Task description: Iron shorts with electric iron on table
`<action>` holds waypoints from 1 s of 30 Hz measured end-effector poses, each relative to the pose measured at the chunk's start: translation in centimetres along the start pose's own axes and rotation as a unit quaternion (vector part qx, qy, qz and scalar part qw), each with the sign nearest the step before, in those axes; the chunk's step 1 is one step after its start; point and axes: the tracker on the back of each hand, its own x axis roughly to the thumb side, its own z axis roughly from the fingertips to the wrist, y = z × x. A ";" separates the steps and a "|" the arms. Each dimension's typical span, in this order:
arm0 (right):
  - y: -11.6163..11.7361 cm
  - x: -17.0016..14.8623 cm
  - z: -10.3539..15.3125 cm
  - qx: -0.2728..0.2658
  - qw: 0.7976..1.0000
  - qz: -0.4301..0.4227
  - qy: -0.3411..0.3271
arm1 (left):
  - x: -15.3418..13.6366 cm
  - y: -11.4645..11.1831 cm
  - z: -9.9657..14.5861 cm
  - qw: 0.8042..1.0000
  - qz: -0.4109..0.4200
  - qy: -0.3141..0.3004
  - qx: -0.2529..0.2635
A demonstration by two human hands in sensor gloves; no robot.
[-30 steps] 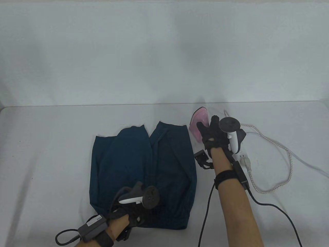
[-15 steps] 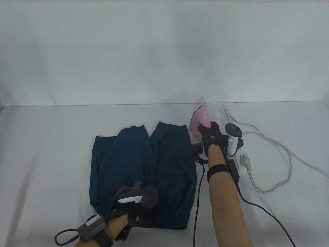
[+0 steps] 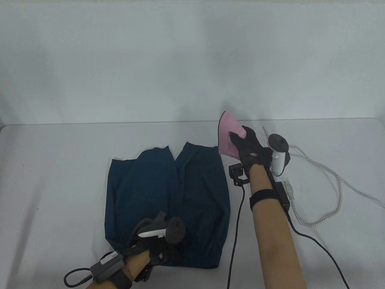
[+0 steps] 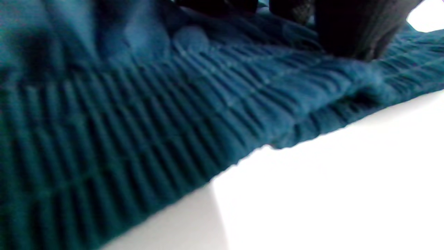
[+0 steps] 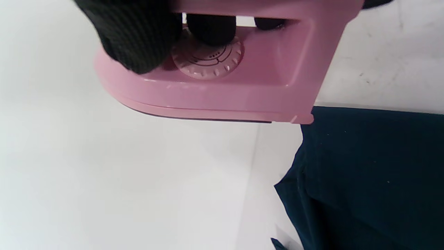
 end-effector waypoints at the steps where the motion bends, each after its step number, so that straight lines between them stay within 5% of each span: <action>1: 0.5 1.0 0.1 0.005 0.999 0.042 -0.008 | 0.0 0.0 0.0 1.000 0.000 0.000 0.000; 8: 6.8 5.7 0.5 0.003 0.945 0.318 -0.075 | 0.0 0.0 0.0 1.000 0.001 -0.001 0.001; 17: 16.1 5.5 0.6 0.073 0.881 0.452 -0.121 | 0.0 0.0 0.0 1.000 0.001 -0.001 0.001; 23: 19.8 3.9 0.4 0.108 0.844 0.511 -0.124 | 0.0 0.0 0.0 1.000 0.001 -0.001 0.001; 30: 20.6 2.0 0.4 0.126 0.815 0.553 -0.122 | 0.0 0.0 0.0 1.000 0.001 -0.001 0.001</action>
